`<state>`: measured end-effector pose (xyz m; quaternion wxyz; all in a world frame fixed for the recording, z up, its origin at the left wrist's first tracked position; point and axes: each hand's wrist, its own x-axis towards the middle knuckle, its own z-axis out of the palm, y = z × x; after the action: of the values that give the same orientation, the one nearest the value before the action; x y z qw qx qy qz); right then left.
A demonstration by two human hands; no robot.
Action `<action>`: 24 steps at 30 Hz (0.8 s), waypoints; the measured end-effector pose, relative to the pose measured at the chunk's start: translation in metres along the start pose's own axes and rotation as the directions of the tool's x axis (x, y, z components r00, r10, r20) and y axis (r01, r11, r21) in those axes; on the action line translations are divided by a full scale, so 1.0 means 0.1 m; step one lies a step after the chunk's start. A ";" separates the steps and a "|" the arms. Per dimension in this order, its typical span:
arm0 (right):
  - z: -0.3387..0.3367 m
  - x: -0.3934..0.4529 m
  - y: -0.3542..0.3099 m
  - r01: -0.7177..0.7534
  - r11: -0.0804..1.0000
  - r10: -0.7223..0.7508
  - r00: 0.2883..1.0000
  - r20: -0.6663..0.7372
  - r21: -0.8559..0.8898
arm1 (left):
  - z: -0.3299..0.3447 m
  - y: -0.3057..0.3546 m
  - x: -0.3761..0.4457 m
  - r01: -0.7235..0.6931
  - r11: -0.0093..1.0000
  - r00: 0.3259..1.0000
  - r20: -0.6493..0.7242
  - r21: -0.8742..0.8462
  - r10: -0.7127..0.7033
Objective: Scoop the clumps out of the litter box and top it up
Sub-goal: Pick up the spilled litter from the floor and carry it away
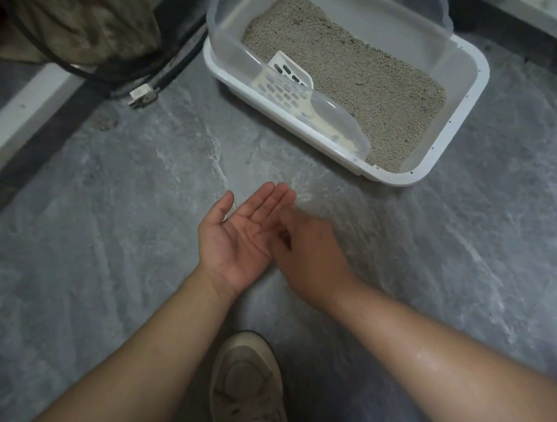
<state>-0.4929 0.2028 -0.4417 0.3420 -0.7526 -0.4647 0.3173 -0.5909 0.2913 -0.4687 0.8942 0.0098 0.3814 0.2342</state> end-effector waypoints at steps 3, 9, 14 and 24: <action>-0.08 0.00 0.03 -0.005 0.999 0.006 0.999 -0.049 0.033 | 0.00 0.01 0.00 -0.002 1.000 1.000 0.003 -0.006 0.002; -0.29 0.05 0.47 -0.186 0.966 0.158 0.974 -0.161 -0.179 | -0.08 0.03 0.02 -0.022 0.999 0.999 -0.032 -0.040 0.021; -0.24 0.05 0.70 -0.278 0.806 0.321 0.947 -0.009 -0.523 | -0.17 0.04 0.02 -0.027 1.000 0.997 -0.077 -0.007 0.027; -0.06 0.07 0.78 -0.189 0.818 0.215 0.976 -0.017 -0.543 | -0.23 0.00 0.02 -0.047 0.999 0.983 -0.176 0.023 0.051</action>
<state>-0.4477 0.1820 -0.5026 0.0693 -0.8561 -0.4605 0.2244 -0.6052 0.2882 -0.4860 0.8508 0.0071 0.4608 0.2525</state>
